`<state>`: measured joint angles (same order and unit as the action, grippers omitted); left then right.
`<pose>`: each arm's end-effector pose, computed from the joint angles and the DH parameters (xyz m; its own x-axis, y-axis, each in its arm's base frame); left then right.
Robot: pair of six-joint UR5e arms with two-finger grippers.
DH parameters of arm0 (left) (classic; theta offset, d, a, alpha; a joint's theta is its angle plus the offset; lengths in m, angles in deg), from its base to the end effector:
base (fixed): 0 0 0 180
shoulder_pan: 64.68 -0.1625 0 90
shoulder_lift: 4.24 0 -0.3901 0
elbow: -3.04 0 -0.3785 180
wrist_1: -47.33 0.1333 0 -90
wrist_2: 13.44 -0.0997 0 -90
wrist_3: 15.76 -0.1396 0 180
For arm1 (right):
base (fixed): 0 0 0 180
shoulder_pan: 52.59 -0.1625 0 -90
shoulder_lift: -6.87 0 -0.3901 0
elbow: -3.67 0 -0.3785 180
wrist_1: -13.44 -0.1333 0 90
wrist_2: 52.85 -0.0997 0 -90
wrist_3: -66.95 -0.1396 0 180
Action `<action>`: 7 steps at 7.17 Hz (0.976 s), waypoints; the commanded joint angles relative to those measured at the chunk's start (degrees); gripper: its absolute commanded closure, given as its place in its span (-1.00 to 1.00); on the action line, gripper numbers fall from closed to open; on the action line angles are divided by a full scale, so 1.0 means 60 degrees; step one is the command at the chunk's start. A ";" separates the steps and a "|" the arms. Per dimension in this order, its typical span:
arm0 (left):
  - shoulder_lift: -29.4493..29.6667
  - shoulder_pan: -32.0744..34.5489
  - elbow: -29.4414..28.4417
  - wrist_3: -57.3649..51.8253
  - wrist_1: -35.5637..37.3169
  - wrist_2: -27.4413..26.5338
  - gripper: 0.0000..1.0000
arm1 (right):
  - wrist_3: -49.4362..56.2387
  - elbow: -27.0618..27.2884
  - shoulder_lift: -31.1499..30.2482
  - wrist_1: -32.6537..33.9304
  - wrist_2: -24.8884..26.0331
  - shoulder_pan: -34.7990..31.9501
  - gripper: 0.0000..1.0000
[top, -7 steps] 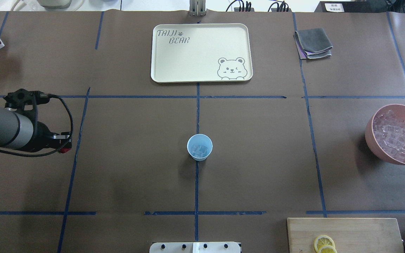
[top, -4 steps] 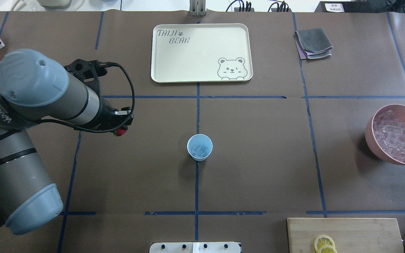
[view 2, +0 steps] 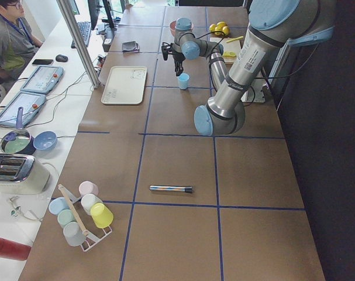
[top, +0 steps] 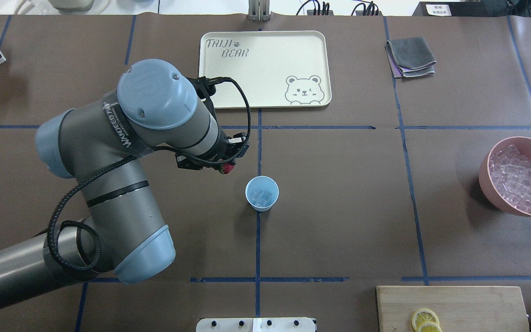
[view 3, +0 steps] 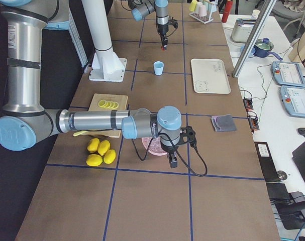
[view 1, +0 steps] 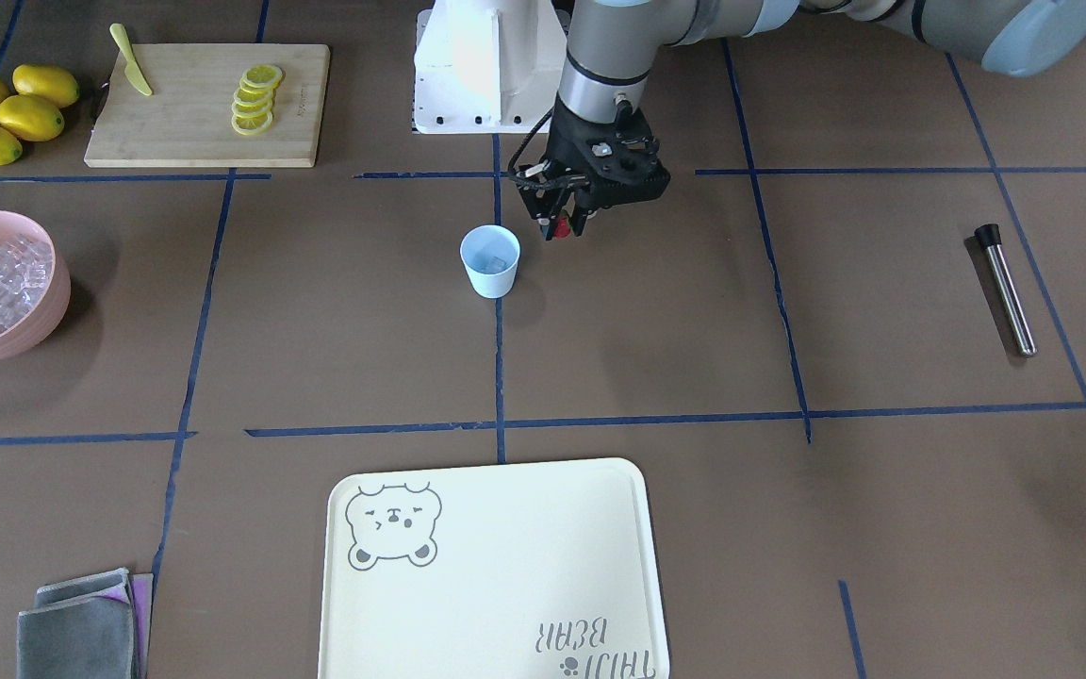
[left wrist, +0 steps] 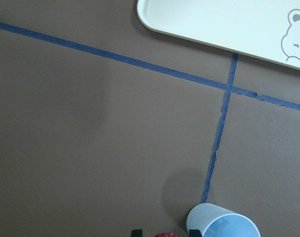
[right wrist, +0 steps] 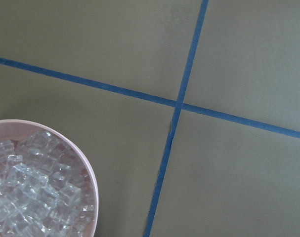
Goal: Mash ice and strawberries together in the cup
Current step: 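Carry the strawberry with the left gripper over the light-blue cup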
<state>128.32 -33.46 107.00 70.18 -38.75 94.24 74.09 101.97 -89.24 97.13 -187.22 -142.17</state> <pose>0.4992 -0.4089 0.1357 0.5385 -0.2475 -0.8055 0.2500 0.9598 -0.1278 0.0324 -0.4503 0.6199 0.7076 -0.2307 0.6679 0.0959 0.9678 0.2326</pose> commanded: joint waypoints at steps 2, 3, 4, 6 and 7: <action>0.0348 -0.0674 -0.0657 0.0325 -0.0463 -0.0032 1.00 | -0.0003 -0.0474 -0.0066 -0.0355 -0.0441 -0.0145 -0.98; 0.0406 -0.0850 -0.0759 0.0470 -0.0463 -0.0047 1.00 | -0.0004 -0.0474 -0.0066 -0.0355 -0.0442 -0.0145 -0.98; 0.0421 -0.0910 -0.0832 0.0486 -0.0492 -0.0265 1.00 | -0.0004 -0.0474 -0.0081 -0.0355 -0.0442 -0.0159 -0.98; 0.0799 -0.0998 -0.1444 0.0471 -0.0783 -0.0457 1.00 | -0.0004 -0.0474 -0.0081 -0.0370 -0.0456 -0.0160 -0.98; 0.0889 -0.0984 -0.1666 0.0471 -0.0901 -0.0472 1.00 | -0.0004 -0.0474 -0.0095 -0.0370 -0.0471 -0.0160 -0.98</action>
<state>132.60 -39.31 99.02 73.00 -43.13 91.73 74.07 99.13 -89.74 94.94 -189.94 -143.11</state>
